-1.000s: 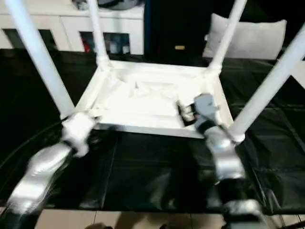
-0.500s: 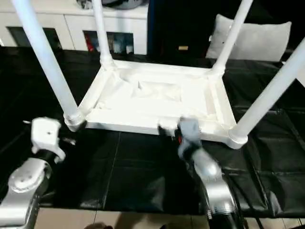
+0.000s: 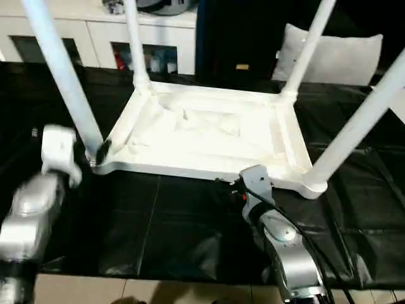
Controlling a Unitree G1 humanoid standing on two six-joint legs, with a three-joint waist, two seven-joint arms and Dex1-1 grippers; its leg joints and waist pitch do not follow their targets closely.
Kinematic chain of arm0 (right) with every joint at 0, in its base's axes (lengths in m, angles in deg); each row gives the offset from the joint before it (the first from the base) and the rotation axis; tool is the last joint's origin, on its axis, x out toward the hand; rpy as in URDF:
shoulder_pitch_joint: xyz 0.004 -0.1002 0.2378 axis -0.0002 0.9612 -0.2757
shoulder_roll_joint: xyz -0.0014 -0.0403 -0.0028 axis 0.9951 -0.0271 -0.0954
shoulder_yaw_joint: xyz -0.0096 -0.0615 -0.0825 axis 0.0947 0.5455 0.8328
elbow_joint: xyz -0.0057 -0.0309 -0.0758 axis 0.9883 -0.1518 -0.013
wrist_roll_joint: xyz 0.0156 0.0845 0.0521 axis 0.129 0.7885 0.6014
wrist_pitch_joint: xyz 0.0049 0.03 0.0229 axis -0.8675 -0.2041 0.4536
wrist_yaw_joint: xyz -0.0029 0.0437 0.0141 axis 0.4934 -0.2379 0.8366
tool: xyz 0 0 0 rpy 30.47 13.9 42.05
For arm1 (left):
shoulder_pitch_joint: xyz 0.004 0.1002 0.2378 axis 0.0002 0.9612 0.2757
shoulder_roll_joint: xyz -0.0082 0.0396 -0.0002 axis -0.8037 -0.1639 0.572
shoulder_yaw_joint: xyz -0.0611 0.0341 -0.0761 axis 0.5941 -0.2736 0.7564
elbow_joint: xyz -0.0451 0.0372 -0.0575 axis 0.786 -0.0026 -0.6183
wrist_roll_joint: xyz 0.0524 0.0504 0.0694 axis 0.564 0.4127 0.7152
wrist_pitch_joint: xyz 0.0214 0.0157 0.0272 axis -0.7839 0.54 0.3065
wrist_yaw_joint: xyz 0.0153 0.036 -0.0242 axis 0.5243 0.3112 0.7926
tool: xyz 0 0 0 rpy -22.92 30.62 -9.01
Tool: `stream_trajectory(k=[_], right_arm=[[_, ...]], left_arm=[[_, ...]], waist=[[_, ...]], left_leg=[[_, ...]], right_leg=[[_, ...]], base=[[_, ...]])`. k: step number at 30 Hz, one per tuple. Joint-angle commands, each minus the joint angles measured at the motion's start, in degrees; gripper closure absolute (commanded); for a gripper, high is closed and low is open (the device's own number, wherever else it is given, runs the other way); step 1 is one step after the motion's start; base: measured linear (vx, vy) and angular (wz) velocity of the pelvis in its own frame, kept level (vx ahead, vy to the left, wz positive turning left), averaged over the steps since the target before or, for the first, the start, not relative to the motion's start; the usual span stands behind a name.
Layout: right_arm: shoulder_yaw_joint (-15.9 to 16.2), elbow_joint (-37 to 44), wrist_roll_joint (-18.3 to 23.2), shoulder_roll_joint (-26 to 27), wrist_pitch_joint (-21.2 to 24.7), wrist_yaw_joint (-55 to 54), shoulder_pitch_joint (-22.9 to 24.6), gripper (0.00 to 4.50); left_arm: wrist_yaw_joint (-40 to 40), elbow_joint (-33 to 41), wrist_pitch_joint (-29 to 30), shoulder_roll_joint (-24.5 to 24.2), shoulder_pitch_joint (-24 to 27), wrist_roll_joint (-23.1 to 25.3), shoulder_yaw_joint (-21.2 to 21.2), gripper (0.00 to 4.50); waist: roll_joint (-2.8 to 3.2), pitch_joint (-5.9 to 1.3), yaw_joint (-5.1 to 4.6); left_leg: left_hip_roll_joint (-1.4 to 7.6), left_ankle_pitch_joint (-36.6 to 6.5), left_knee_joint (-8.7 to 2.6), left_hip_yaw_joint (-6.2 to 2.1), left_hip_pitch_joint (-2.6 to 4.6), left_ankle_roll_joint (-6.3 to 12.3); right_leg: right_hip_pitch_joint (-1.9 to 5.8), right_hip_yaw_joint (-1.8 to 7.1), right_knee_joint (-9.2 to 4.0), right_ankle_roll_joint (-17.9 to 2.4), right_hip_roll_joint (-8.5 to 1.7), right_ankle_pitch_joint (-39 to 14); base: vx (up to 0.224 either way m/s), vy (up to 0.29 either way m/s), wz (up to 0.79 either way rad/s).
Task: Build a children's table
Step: Rotate table base
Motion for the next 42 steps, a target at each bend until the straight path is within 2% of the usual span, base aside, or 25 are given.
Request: stream_trajectory(k=[1,5,7,9,10,11,12,13,14,15,16,17,20,23,26,27,28,29,30,34,37,39,40,41,42], right_arm=[[-1.03,-0.66,-1.05,-0.96,2.78,-1.10,0.67,0.00],[-1.18,-0.54,-1.37,-1.50,4.26,-1.29,0.68,0.00],[-1.06,-0.35,-1.81,-1.82,5.05,-1.43,0.72,0.00],[-1.37,-0.06,-1.50,-1.64,3.75,-1.31,0.81,0.00],[-2.20,1.19,0.71,-1.10,1.43,0.26,0.98,0.00],[-2.20,1.19,0.71,-1.10,1.43,0.26,0.98,0.00],[-2.83,3.65,5.35,-0.83,1.45,4.97,1.47,0.00],[-2.83,3.65,5.35,-0.83,1.45,4.97,1.47,0.00],[-2.88,3.95,5.95,-0.87,1.56,5.65,1.53,0.00],[-3.03,4.81,7.67,-0.97,1.85,7.62,1.69,0.00],[-3.01,7.16,11.39,-2.78,3.58,13.06,2.59,0.00],[-2.85,8.06,12.56,-3.78,4.35,15.13,3.09,0.00],[-3.80,9.13,14.16,-7.34,6.88,18.90,4.71,0.00],[-5.19,7.63,13.29,-8.24,8.31,17.59,4.63,0.00],[-7.17,4.24,11.39,-9.06,11.00,13.80,3.56,0.00],[-8.87,1.38,9.96,-10.30,13.18,10.46,2.52,0.00],[-8.94,1.24,9.91,-10.40,13.27,10.32,2.46,0.00],[-9.44,-0.24,9.36,-11.34,13.96,9.27,1.91,0.00],[-9.49,-0.84,8.92,-11.67,14.06,8.88,1.63,0.00],[-9.42,-3.60,7.13,-11.39,12.63,7.25,-0.59,0.00],[-8.27,-7.27,5.97,-9.81,9.88,6.22,-4.22,0.00],[-7.39,-9.19,5.64,-8.64,8.72,5.72,-6.61,0.00],[-7.39,-9.19,5.64,-8.64,8.72,5.72,-6.61,0.00],[-6.77,-10.57,5.68,-7.67,8.19,5.86,-8.41,0.00],[-6.32,-11.49,5.30,-7.17,7.59,5.89,-9.40,0.00]], left_arm=[[-3.27,-3.09,-1.26,-0.21,-1.84,-2.08,0.54,0.03],[-9.81,-7.72,-3.10,-0.57,-5.30,-3.85,-0.34,0.03],[-13.88,-10.50,-4.08,-0.78,-7.02,-4.36,-1.29,0.03],[-15.09,-12.06,-4.53,-0.82,-8.01,-4.42,-1.60,0.03],[-16.20,-14.24,-5.63,-0.90,-9.36,-4.16,-1.99,0.03],[-16.20,-14.24,-5.63,-0.90,-9.36,-4.16,-1.99,0.03],[-18.44,-16.20,-6.27,-0.73,-10.69,-5.10,-1.72,0.03],[-18.44,-16.20,-6.27,-0.73,-10.69,-5.10,-1.72,0.03],[-18.71,-16.31,-6.31,-0.68,-10.81,-5.26,-1.64,0.03],[-19.46,-16.62,-6.41,-0.57,-11.17,-5.72,-1.44,0.03],[-21.83,-16.56,-5.62,-0.32,-11.74,-7.26,-1.01,0.03],[-22.81,-16.42,-5.33,-0.27,-11.83,-7.81,-0.95,0.03],[-27.98,-14.51,-3.24,-0.30,-11.40,-10.34,-1.41,0.03],[-31.37,-13.13,-2.30,-0.54,-10.80,-11.52,-2.07,0.03],[-37.54,-9.95,0.78,-1.42,-8.96,-13.70,-3.57,0.03],[-43.40,-4.77,5.65,-2.75,-6.26,-16.64,-5.44,0.03],[-43.67,-4.45,5.96,-2.82,-6.11,-16.81,-5.54,0.03],[-45.82,-1.48,8.61,-3.54,-4.63,-18.17,-6.54,0.03],[-46.48,-0.25,9.60,-3.76,-4.02,-18.62,-6.82,0.03],[-48.40,6.02,13.84,-4.40,-1.34,-21.25,-8.12,0.03],[-49.45,13.00,17.61,-5.08,1.80,-23.27,-10.10,0.03],[-49.87,16.92,19.45,-5.56,3.74,-23.96,-11.61,0.03],[-49.87,16.92,19.45,-5.56,3.74,-23.96,-11.61,0.03],[-50.24,20.05,21.58,-5.74,5.12,-24.88,-12.43,0.03],[-50.33,22.05,23.07,-5.74,5.88,-25.72,-12.85,0.03]], waist=[[0.15,-3.24,0.29],[0.06,-3.20,0.42],[-0.07,-3.09,0.72],[-0.13,-3.00,1.15],[-0.15,-3.01,1.20],[-0.16,-2.98,1.24],[-0.02,-3.07,1.31],[-0.07,-3.08,1.39],[-0.15,-3.08,1.32],[-0.07,-3.20,1.40],[-0.05,-3.16,1.48],[0.01,-3.21,1.71],[0.00,-3.14,2.00],[-0.04,-3.20,2.32],[-0.06,-3.09,2.38],[-0.17,-3.08,2.36],[-0.16,-3.07,2.29],[-0.05,-3.03,2.36],[-0.07,-2.95,2.15],[-0.12,-2.88,1.80],[0.11,-2.79,1.20],[-0.03,-2.73,0.52],[-0.02,-2.66,0.29],[-0.31,-2.70,0.03],[-0.23,-2.70,-0.20]], left_leg=[[2.18,-13.15,-4.76,-0.94,0.26,0.44],[2.19,-13.34,-4.80,-0.78,0.44,0.36],[2.33,-14.95,-4.94,-0.79,0.67,-0.12],[2.36,-16.34,-4.99,-0.79,0.92,-0.52],[2.40,-16.33,-5.06,-0.89,0.85,-0.56],[2.37,-16.53,-5.07,-0.86,0.82,-0.57],[2.43,-16.32,-5.08,-0.92,0.81,-0.33],[2.50,-16.59,-5.04,-0.88,0.85,-0.03],[2.66,-15.86,-5.15,-1.07,0.48,0.00],[2.71,-15.49,-5.07,-0.98,0.65,0.25],[2.67,-15.20,-4.96,-0.91,0.67,0.79],[2.81,-14.87,-4.90,-0.87,0.79,1.06],[2.85,-13.73,-4.90,-0.78,0.64,1.27],[2.83,-13.01,-4.87,-0.69,0.72,0.60],[2.86,-13.48,-5.08,-0.81,0.76,-0.30],[2.90,-13.81,-5.03,-0.63,0.99,-0.64],[2.95,-13.28,-5.15,-0.84,0.80,-0.98],[2.88,-13.75,-5.08,-0.54,1.05,-1.12],[2.76,-14.03,-5.07,-0.50,0.85,-1.10],[2.70,-14.58,-5.10,-0.62,0.66,-0.93],[2.72,-15.75,-5.10,-0.63,0.82,-1.16],[2.67,-16.07,-5.23,-0.72,0.55,-1.26],[2.65,-16.23,-5.23,-0.66,0.66,-1.21],[2.64,-16.53,-5.09,-0.54,0.82,-1.01],[2.61,-16.19,-5.16,-0.67,0.58,-1.00]], right_leg=[[2.66,2.82,-4.38,-7.48,-3.60,-13.48],[2.68,2.87,-4.46,-8.04,-3.67,-13.91],[2.60,2.91,-4.72,-7.51,-3.91,-16.61],[2.38,2.98,-5.07,-6.67,-4.05,-19.20],[2.46,2.97,-5.05,-6.58,-4.12,-19.20],[2.44,2.95,-5.15,-6.37,-4.10,-19.48],[2.56,2.97,-5.08,-6.45,-4.18,-18.60],[2.57,2.99,-5.11,-6.54,-4.22,-18.39],[2.86,2.95,-4.80,-7.06,-4.28,-17.02],[2.79,2.93,-4.71,-7.54,-4.21,-15.79],[3.01,2.93,-4.59,-8.24,-4.19,-14.56],[2.95,3.00,-4.54,-8.55,-4.19,-13.78],[3.08,2.95,-4.35,-9.60,-4.23,-12.39],[2.95,2.92,-4.41,-10.26,-4.29,-13.13],[2.98,2.89,-4.46,-9.91,-4.52,-15.36],[2.74,2.96,-4.59,-9.93,-4.42,-15.94],[2.99,2.96,-4.25,-10.22,-4.65,-15.73],[2.65,2.97,-4.52,-10.17,-4.31,-16.33],[2.80,2.96,-4.51,-10.27,-4.28,-16.42],[2.97,2.87,-4.81,-8.96,-4.38,-19.05],[2.74,2.80,-4.92,-9.24,-4.25,-20.28],[2.89,2.73,-4.91,-9.13,-4.18,-21.59],[2.75,2.78,-5.04,-9.06,-4.05,-21.79],[2.65,2.84,-5.08,-8.97,-3.96,-21.85],[2.88,2.84,-4.85,-9.25,-4.04,-21.58]], base=[[0.000,0.000,0.00],[0.000,0.000,0.00],[0.000,0.000,0.00],[0.000,0.000,0.00],[0.000,0.000,0.00],[0.000,0.000,0.00],[0.000,0.000,0.00],[0.000,0.000,0.00],[0.000,0.000,0.00],[0.000,0.000,0.00],[0.000,0.000,0.00],[0.000,0.000,0.00],[0.000,0.000,0.00],[0.000,0.000,0.00],[0.000,0.000,0.00],[0.000,0.000,0.00],[0.000,0.000,0.00],[0.000,0.000,0.00],[0.000,0.000,0.00],[0.000,0.000,0.00],[0.000,0.000,0.00],[0.000,0.000,0.00],[0.000,0.000,0.00],[0.000,0.000,0.00],[0.000,0.000,0.00]])
